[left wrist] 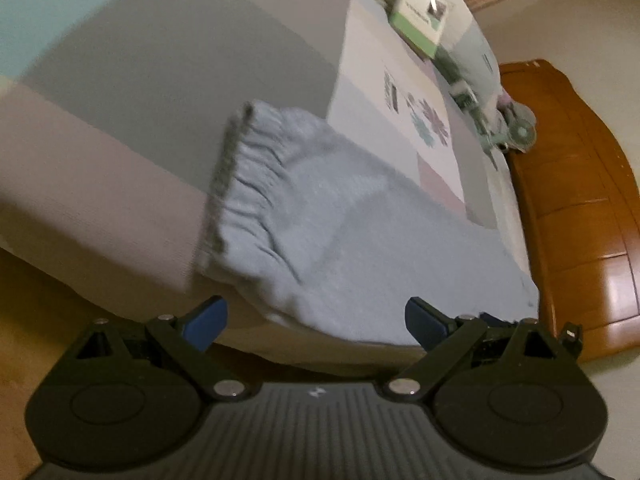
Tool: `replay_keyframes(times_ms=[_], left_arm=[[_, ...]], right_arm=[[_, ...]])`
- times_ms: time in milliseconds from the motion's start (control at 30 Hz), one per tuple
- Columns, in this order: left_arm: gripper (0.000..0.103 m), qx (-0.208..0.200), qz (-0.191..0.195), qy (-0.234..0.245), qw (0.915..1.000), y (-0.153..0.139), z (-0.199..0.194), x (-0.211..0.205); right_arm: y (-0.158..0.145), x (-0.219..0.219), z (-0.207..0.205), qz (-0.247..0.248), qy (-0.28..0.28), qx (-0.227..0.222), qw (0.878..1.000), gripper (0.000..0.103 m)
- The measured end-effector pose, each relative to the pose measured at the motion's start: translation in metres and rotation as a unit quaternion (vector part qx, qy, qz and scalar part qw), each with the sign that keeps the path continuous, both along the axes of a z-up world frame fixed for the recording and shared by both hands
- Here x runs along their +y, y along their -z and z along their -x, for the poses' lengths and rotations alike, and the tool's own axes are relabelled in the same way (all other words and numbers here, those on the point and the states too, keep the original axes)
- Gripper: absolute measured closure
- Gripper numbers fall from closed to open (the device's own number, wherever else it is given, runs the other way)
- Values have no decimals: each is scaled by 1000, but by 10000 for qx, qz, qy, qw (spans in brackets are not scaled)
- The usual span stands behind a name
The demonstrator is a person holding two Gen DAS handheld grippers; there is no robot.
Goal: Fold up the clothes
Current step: 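Move the left gripper to the elastic cuffs of the grey sweatpants, then close the left gripper on the gathered elastic cuffs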
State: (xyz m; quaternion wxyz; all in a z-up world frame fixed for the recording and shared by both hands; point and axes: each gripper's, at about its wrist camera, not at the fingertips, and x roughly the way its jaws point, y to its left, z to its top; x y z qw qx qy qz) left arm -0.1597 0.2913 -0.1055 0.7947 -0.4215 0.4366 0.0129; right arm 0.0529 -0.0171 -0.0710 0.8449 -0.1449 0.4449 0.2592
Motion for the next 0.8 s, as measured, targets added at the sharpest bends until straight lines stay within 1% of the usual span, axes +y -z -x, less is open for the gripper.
replay_keyframes(times_ms=[133, 267, 433, 467, 600, 700, 800], left_arm=[[8, 62, 89, 80, 9999, 13, -11, -8], [7, 11, 204, -12, 9998, 22, -14, -8], [8, -126, 292, -236, 9992, 23, -10, -9], [8, -181, 296, -257, 9991, 22, -8, -9], [7, -653, 345, -335, 9967, 13, -7, -6], [7, -662, 458, -512, 9954, 18, -9, -3], [8, -764, 544, -682, 9933, 24, -4, 0]], right_arm=[[1, 0, 0, -15, -6, 1, 10000, 0], [2, 0, 1, -37, -2, -26, 10000, 0], [2, -1, 1, -51, 13, -41, 10000, 0], [2, -1, 1, -51, 14, -41, 10000, 0], [1, -1, 1, -50, 20, -46, 10000, 0], [1, -1, 2, -54, 36, -52, 10000, 0], [0, -3, 3, -76, 52, -45, 9999, 0]])
